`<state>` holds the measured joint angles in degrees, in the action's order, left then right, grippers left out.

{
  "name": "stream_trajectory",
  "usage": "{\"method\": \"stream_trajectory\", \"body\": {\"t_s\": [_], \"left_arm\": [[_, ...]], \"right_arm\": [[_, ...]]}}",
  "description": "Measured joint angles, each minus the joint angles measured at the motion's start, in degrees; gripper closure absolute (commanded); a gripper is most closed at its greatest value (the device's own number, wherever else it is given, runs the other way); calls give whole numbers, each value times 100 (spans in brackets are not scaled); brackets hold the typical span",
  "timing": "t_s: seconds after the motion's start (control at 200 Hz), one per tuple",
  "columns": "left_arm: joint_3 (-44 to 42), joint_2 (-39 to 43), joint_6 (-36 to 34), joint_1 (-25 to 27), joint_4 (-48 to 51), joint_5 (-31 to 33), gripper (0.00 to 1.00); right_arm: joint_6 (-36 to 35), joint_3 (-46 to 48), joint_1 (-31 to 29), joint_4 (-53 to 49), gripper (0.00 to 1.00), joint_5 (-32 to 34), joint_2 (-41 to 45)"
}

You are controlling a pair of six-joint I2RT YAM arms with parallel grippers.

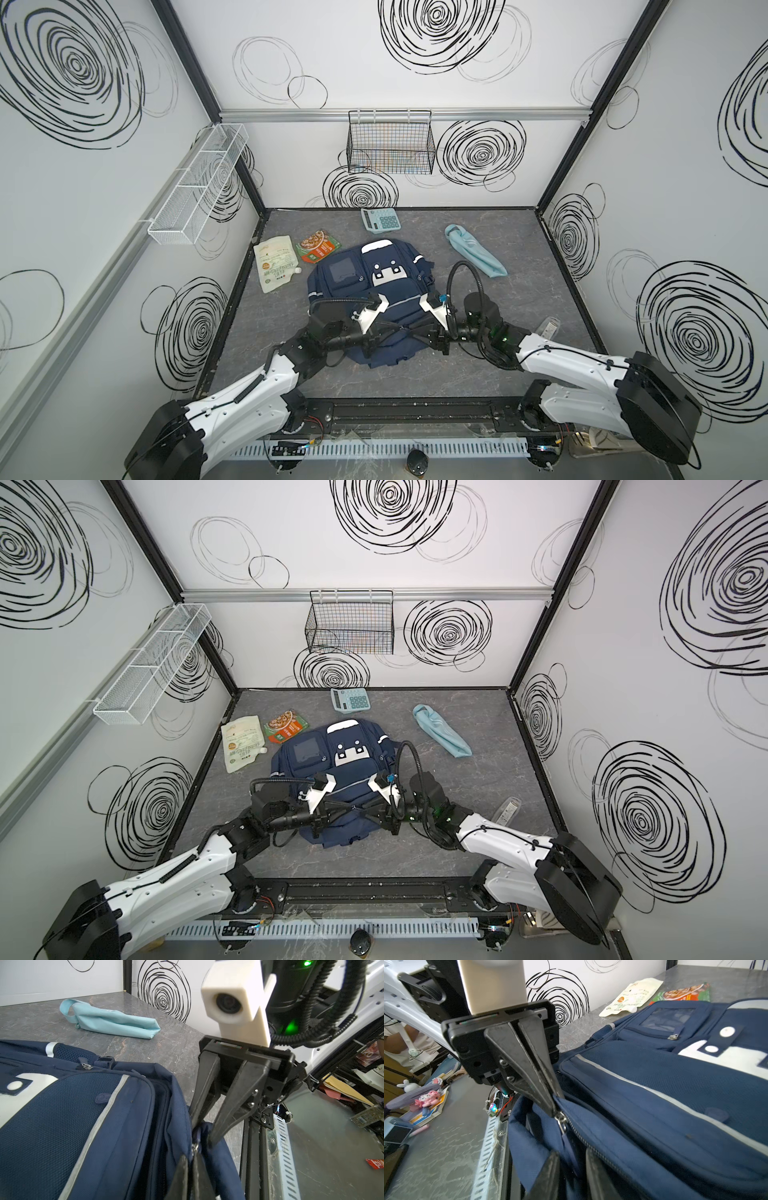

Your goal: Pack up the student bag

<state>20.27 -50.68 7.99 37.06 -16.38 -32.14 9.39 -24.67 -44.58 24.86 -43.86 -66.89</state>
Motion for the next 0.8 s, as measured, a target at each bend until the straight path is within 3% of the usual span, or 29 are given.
{"method": "stream_trajectory", "body": {"t_s": [0.315, 0.565, 0.8], "left_arm": [[-2, 0, 20, -15, 26, 2, 100], [-2, 20, 44, -44, 26, 0, 100], [-2, 39, 63, -48, -85, -9, 100]], "right_arm": [[223, -243, -94, 361, 69, -348, -710], [256, -227, -155, 433, 75, -76, -614], [243, -227, -153, 452, 75, -52, -498]]}}
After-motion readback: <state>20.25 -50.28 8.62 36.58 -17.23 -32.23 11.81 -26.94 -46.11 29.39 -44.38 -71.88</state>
